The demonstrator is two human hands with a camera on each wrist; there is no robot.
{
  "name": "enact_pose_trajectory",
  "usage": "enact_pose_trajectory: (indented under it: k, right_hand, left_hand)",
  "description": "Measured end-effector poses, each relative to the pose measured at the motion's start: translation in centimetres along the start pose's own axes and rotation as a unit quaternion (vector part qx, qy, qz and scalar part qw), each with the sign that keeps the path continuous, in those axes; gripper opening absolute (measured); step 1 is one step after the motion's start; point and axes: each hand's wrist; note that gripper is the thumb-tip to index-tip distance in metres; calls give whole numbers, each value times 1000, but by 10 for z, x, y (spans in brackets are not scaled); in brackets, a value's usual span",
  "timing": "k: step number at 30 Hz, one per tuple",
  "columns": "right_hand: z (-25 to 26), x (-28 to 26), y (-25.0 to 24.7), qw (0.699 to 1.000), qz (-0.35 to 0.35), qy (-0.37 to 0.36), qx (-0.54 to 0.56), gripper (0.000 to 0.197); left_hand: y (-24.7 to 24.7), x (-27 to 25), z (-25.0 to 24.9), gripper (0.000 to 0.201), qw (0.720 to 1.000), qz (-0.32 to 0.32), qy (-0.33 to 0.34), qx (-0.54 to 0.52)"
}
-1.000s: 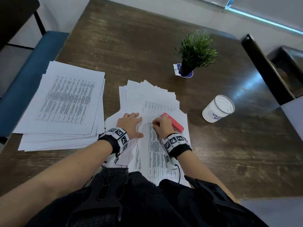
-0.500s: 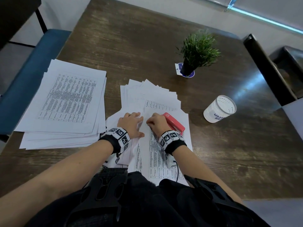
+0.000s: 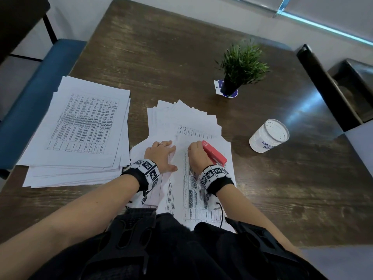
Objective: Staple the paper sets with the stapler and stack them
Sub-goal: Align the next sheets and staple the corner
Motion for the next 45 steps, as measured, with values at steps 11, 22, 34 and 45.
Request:
enact_pose_trajectory:
  k: [11,22,34,45]
  right_hand:
    - [-113,-3,-88,921,-225,275,162,20]
    - [-201,-6,-113,855,-206,461,115,29]
    - [-191,-11,-112,849,-265,436,134,26]
    - [-82,-13,-59,983,15,165,79,50]
  left_hand:
    - [9,16,-23,106,999,30,-3,26]
    - [11,16,-19,105,999,34,4,34]
    - [11,15,-17,105,999,28,7,28]
    - [8,17,-20,123,999,-19,-19,-47]
Point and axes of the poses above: each hand's wrist, its own x-axis towards the middle knuckle, its own y-axis out of the palm, z = x × y, and after that the axes turned 11 degrees about -x, right-handed
